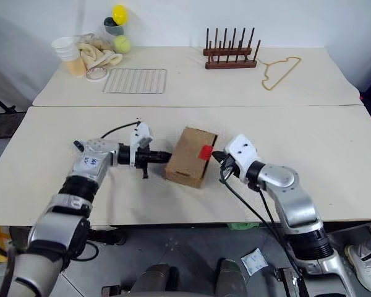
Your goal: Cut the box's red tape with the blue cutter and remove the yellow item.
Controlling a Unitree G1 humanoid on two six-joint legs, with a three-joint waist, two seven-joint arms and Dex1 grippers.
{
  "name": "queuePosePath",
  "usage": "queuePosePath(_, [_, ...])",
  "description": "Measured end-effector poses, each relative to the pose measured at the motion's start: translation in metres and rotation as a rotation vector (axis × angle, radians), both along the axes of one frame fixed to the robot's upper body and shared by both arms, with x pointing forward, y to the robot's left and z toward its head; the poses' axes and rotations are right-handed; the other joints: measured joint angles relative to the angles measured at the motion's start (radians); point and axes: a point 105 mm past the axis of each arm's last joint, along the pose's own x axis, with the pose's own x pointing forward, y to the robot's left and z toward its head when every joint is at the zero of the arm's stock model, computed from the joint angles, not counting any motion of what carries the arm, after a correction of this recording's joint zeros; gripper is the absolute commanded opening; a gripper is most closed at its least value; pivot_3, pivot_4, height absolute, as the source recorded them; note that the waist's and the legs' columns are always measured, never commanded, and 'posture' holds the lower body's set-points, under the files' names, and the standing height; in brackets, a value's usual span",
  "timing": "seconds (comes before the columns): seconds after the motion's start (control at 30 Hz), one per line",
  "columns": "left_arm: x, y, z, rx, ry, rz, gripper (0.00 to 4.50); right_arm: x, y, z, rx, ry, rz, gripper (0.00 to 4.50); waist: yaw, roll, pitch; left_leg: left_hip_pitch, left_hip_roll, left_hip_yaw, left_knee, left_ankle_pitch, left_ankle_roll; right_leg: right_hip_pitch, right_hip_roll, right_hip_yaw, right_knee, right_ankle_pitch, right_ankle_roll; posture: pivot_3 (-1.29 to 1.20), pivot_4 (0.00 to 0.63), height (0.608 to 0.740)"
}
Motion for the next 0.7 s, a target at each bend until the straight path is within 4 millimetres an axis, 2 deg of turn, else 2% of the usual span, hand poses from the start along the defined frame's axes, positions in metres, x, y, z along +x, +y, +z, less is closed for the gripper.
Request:
queuePosePath(0.2, [-0.037, -0.04, -0.012, -0.026, 0.009, -0.03, 0.01, 0.028, -0.008, 0.005, -0.02, -0.01, 0.015, 0.0, 0.0, 0.0, 0.0, 0.001, 0.0, 0.001, 0.0, 0.0, 0.0, 0.001, 0.0, 0.002, 0.0, 0.0, 0.0, 0.0, 0.15, 0.74])
queuePosePath(0.3, [-0.048, -0.053, -0.01, -0.05, 0.02, -0.037, 0.01, 0.035, -0.009, 0.007, -0.054, -0.034, 0.052, 0.0, 0.0, 0.0, 0.0, 0.001, 0.0, 0.001, 0.0, 0.0, 0.0, 0.001, 0.0, 0.002, 0.0, 0.0, 0.0, 0.0, 0.15, 0.74])
queuePosePath(0.43, [-0.053, -0.047, 0.006, -0.023, -0.07, -0.05, 0.01, 0.041, -0.026, 0.004, -0.117, -0.016, 0.061, 0.0, -0.001, 0.0, 0.0, 0.001, 0.0, 0.001, 0.0, 0.0, 0.0, 0.001, 0.0, 0.002, 0.0, 0.0, 0.0, 0.0, 0.15, 0.74])
queuePosePath(0.53, [-0.052, -0.045, 0.007, -0.016, -0.079, -0.039, 0.01, 0.044, -0.037, 0.005, -0.158, -0.017, 0.069, 0.0, 0.0, 0.0, 0.0, 0.001, 0.0, 0.001, 0.0, 0.0, 0.0, 0.001, 0.0, 0.002, -0.001, 0.0, 0.0, 0.0, 0.15, 0.74])
queuePosePath(0.7, [-0.053, -0.046, 0.005, 0.003, -0.101, -0.056, 0.01, 0.046, -0.041, 0.001, -0.183, -0.02, 0.091, 0.0, -0.001, 0.0, 0.0, 0.001, 0.0, 0.001, 0.0, 0.0, 0.0, 0.001, 0.0, 0.002, -0.001, 0.0, 0.0, 0.0, 0.15, 0.74])
